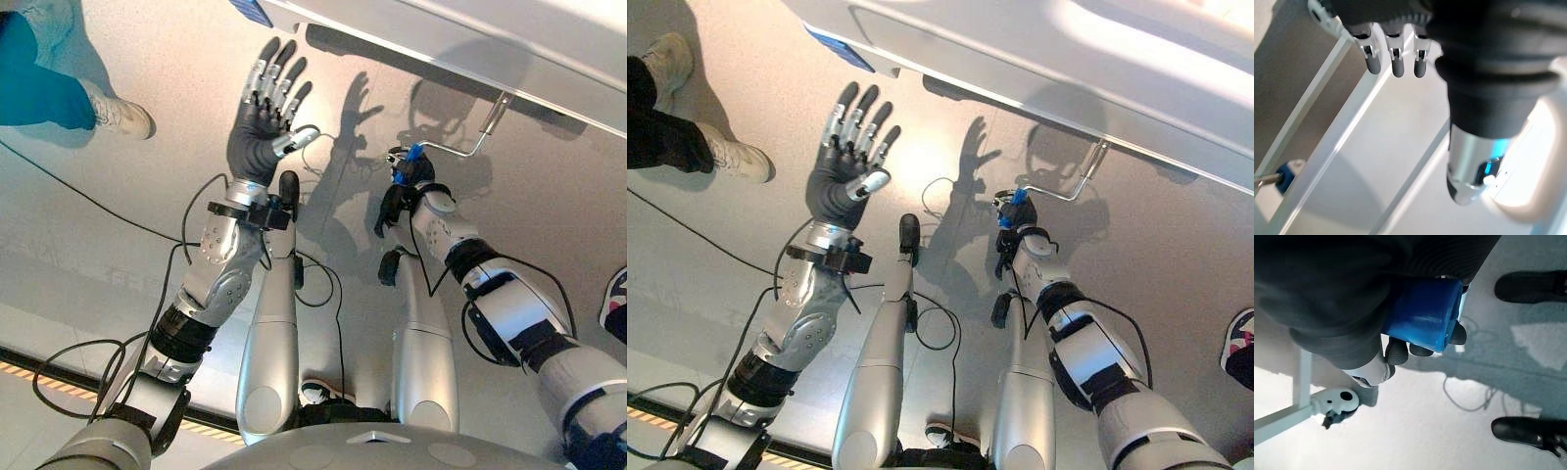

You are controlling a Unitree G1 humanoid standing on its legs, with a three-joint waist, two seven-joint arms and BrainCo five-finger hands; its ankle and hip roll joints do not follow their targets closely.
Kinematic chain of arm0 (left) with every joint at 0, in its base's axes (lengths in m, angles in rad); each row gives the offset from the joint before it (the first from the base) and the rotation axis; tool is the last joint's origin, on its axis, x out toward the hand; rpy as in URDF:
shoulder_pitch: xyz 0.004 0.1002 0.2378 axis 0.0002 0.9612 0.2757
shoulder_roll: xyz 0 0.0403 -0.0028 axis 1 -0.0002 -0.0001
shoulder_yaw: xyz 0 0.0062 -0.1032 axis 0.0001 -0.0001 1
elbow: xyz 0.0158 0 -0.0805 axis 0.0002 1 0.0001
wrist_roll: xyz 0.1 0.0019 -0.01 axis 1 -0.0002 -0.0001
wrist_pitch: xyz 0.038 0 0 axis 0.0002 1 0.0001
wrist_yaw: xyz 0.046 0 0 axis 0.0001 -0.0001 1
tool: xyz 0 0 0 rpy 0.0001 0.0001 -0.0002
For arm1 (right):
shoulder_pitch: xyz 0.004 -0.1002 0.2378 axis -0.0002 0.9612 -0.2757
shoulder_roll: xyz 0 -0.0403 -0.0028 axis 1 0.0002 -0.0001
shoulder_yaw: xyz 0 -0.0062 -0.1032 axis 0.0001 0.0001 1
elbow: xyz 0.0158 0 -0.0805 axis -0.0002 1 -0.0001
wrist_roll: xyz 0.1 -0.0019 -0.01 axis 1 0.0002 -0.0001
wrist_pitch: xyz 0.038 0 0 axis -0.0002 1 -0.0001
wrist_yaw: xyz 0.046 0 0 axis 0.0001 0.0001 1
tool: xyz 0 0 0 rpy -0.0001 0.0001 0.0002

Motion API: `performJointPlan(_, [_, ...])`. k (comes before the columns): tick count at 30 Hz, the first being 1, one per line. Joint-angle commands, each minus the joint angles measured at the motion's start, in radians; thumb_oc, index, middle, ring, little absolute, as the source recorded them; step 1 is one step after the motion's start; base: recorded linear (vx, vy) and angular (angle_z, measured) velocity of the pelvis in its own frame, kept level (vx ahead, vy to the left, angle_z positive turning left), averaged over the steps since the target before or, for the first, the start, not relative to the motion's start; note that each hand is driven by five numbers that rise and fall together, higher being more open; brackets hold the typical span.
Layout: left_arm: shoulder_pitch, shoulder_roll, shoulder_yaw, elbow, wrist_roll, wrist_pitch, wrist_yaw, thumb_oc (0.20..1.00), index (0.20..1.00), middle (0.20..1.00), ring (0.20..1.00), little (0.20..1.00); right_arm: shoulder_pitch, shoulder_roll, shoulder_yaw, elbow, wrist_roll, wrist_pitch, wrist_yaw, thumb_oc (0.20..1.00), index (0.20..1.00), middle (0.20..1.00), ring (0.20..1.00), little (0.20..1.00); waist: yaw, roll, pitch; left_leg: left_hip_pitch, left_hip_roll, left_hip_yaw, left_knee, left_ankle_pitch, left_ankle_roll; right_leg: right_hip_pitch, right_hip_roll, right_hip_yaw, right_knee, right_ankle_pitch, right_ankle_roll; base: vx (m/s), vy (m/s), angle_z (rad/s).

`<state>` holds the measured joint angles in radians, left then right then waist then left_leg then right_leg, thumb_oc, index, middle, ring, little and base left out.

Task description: Raise the hospital bed

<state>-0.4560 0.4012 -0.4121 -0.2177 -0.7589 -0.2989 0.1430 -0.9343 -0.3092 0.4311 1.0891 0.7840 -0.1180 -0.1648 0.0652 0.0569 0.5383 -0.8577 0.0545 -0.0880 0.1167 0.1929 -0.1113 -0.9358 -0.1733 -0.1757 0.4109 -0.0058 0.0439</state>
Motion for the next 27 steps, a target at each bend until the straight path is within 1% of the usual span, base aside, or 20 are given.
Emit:
performJointPlan(1, [-0.031,0.016,-0.023,-0.139,0.016,-0.043,-0.029,1.000,1.000,1.000,1.000,1.000,-0.139,0.084,0.032,-0.012,-0.115,0.011,0.039,0.200,0.200,0.200,0.200,0.200,0.028,0.045,-0.018,-0.017,-0.080,0.033,0.130,-0.159,0.061,0.067,-0.028,0.014,-0.185,0.086,0.111,0.00,0.000,0.00])
performJointPlan(4, [-0.041,0.013,-0.029,-0.142,0.024,-0.045,-0.036,1.000,1.000,1.000,1.000,1.000,-0.145,0.051,0.019,0.046,-0.153,0.017,0.038,0.200,0.200,0.200,0.200,0.200,0.031,0.069,-0.018,-0.041,-0.083,0.031,0.134,-0.158,0.065,0.031,-0.032,0.019,-0.161,0.077,0.114,0.00,0.040,0.02])
performJointPlan(7, [-0.048,0.019,-0.037,-0.149,0.027,-0.045,-0.034,1.000,1.000,1.000,1.000,1.000,-0.149,0.024,-0.018,0.097,-0.153,0.015,0.021,0.200,0.200,0.200,0.200,0.200,0.033,0.090,-0.018,-0.061,-0.087,0.035,0.146,-0.159,0.066,0.007,-0.038,0.018,-0.141,0.071,0.115,0.00,0.005,0.01])
performJointPlan(10, [-0.051,0.017,-0.039,-0.143,0.028,-0.047,-0.030,1.000,1.000,1.000,1.000,1.000,-0.151,-0.003,-0.044,0.124,-0.144,0.014,0.015,0.200,0.200,0.200,0.200,0.200,0.033,0.103,-0.018,-0.070,-0.091,0.036,0.149,-0.158,0.065,-0.008,-0.040,0.024,-0.131,0.069,0.116,0.00,0.020,0.06])
performJointPlan(13, [-0.055,0.018,-0.043,-0.133,0.032,-0.045,-0.028,1.000,1.000,1.000,1.000,1.000,-0.144,-0.049,-0.079,0.175,-0.153,0.022,0.000,0.200,0.200,0.200,0.200,0.200,0.029,0.118,-0.018,-0.072,-0.092,0.040,0.149,-0.159,0.063,-0.017,-0.042,0.028,-0.121,0.066,0.116,0.00,0.019,0.05])
performJointPlan(15, [-0.059,0.017,-0.044,-0.132,0.035,-0.044,-0.029,1.000,1.000,1.000,1.000,1.000,-0.124,-0.087,-0.106,0.201,-0.160,0.025,-0.014,0.200,0.200,0.200,0.200,0.200,0.024,0.124,-0.018,-0.071,-0.094,0.042,0.151,-0.157,0.061,-0.020,-0.042,0.033,-0.118,0.063,0.116,-0.01,0.013,0.06])
performJointPlan(17, [-0.058,0.016,-0.044,-0.132,0.033,-0.045,-0.032,1.000,1.000,1.000,1.000,1.000,-0.110,-0.097,-0.117,0.207,-0.159,0.027,-0.014,0.200,0.200,0.200,0.200,0.200,0.023,0.127,-0.018,-0.068,-0.094,0.045,0.147,-0.157,0.060,-0.017,-0.040,0.034,-0.120,0.062,0.116,0.00,0.000,0.00])
performJointPlan(19, [-0.054,0.015,-0.045,-0.131,0.033,-0.046,-0.045,1.000,1.000,1.000,1.000,1.000,-0.079,-0.150,-0.153,0.228,-0.152,0.029,-0.018,0.200,0.200,0.200,0.200,0.200,0.016,0.129,-0.018,-0.063,-0.093,0.050,0.145,-0.156,0.059,-0.020,-0.040,0.037,-0.120,0.061,0.115,-0.01,-0.012,0.06])
performJointPlan(20, [-0.054,0.015,-0.045,-0.131,0.033,-0.046,-0.045,1.000,1.000,1.000,1.000,1.000,-0.079,-0.151,-0.154,0.228,-0.152,0.029,-0.018,0.200,0.200,0.200,0.200,0.200,0.017,0.130,-0.018,-0.063,-0.093,0.051,0.145,-0.156,0.059,-0.020,-0.040,0.038,-0.120,0.061,0.115,0.00,0.000,0.05])
performJointPlan(21, [-0.050,0.020,-0.046,-0.131,0.034,-0.045,-0.050,1.000,1.000,1.000,1.000,1.000,-0.046,-0.190,-0.192,0.233,-0.124,0.023,-0.021,0.200,0.200,0.200,0.200,0.200,0.008,0.130,-0.018,-0.060,-0.090,0.053,0.143,-0.157,0.058,-0.024,-0.039,0.044,-0.118,0.061,0.116,0.00,0.000,0.00])
performJointPlan(23, [-0.050,0.022,-0.046,-0.131,0.036,-0.044,-0.052,1.000,1.000,1.000,1.000,1.000,-0.032,-0.208,-0.203,0.245,-0.121,0.025,-0.020,0.200,0.200,0.200,0.200,0.200,0.004,0.130,-0.018,-0.059,-0.089,0.057,0.139,-0.156,0.058,-0.024,-0.038,0.047,-0.121,0.061,0.116,0.00,-0.001,0.02])
performJointPlan(24, [-0.045,0.028,-0.042,-0.136,0.042,-0.046,-0.055,1.000,1.000,1.000,1.000,1.000,-0.006,-0.247,-0.236,0.260,-0.110,0.021,-0.027,0.200,0.200,0.200,0.200,0.200,-0.004,0.133,-0.018,-0.060,-0.085,0.061,0.141,-0.157,0.058,-0.030,-0.035,0.053,-0.118,0.060,0.117,0.00,0.000,0.00])
performJointPlan(27, [-0.038,0.033,-0.039,-0.141,0.040,-0.044,-0.065,1.000,1.000,1.000,1.000,1.000,0.045,-0.297,-0.289,0.271,-0.076,0.015,-0.033,0.200,0.200,0.200,0.200,0.200,-0.017,0.134,-0.018,-0.059,-0.078,0.070,0.142,-0.159,0.057,-0.044,-0.030,0.066,-0.110,0.056,0.116,0.00,0.000,0.00])
